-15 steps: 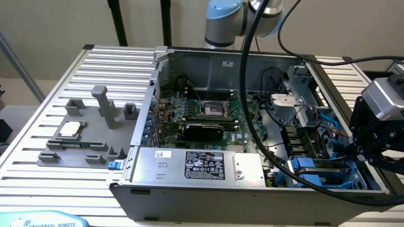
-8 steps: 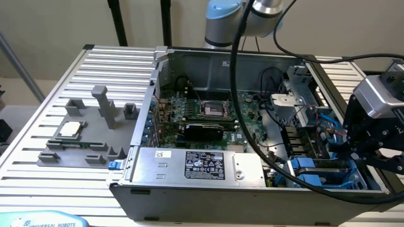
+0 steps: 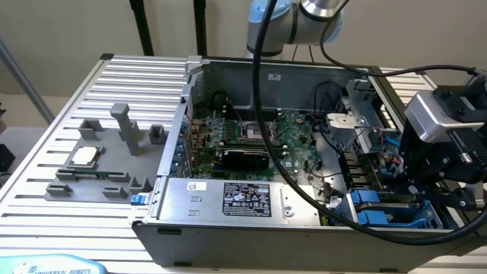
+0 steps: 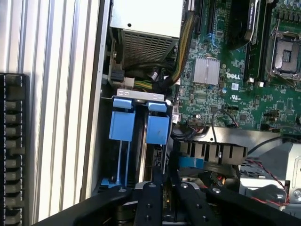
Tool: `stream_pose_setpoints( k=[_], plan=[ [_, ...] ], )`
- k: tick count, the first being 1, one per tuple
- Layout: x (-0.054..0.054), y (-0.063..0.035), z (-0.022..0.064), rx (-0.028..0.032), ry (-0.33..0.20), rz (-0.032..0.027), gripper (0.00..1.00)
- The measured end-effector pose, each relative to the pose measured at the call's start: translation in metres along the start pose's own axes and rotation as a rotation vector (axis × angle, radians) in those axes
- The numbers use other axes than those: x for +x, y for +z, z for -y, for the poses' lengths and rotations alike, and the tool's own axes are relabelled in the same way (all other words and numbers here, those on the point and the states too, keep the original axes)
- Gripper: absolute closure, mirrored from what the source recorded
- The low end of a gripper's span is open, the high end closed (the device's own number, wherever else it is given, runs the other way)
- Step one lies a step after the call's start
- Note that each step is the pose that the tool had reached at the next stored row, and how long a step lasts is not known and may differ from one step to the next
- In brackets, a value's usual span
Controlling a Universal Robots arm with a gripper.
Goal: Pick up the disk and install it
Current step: 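Insert the first disk wire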
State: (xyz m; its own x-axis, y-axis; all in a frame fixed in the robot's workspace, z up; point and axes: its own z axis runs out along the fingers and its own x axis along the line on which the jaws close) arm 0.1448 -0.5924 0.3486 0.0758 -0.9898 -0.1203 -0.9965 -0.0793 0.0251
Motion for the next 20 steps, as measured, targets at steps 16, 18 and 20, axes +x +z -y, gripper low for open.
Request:
stream_pose_setpoints(
  k=[16, 18, 20],
  plan=[
    [-0.0029, 0.0071, 0.0004, 0.0172, 0.001, -0.0323, 0.83],
    [-0.0037, 0.0074, 0.0007, 0.0185, 0.001, -0.0324, 0.83],
    [-0.0043, 0.0079, 0.0011, 0.0201, 0.000, -0.0323, 0.83]
  ],
)
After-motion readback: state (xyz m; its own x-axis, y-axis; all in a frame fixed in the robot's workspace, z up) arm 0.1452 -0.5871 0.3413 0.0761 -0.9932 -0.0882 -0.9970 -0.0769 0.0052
